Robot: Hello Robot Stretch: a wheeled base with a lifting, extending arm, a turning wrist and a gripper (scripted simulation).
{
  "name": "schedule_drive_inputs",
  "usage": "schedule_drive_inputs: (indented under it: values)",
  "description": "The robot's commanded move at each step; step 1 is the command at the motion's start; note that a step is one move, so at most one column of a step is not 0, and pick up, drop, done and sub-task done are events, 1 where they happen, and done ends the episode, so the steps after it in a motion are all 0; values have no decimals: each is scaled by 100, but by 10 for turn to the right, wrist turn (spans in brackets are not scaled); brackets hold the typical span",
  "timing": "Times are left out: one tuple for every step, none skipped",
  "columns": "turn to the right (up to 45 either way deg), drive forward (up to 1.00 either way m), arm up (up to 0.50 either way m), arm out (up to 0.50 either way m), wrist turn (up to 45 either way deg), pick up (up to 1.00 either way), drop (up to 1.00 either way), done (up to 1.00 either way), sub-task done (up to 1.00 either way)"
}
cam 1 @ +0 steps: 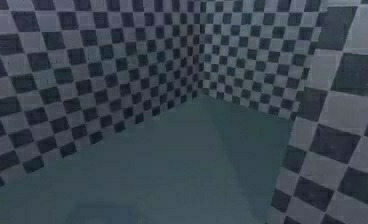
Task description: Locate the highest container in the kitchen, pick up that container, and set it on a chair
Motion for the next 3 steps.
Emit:
schedule_drive_inputs:
  values:
    - [450,0,0,0,0,0,0,0,0]
    - [420,0,0,0,0,0,0,0,0]
    - [0,0,0,48,0,0,0,0,0]
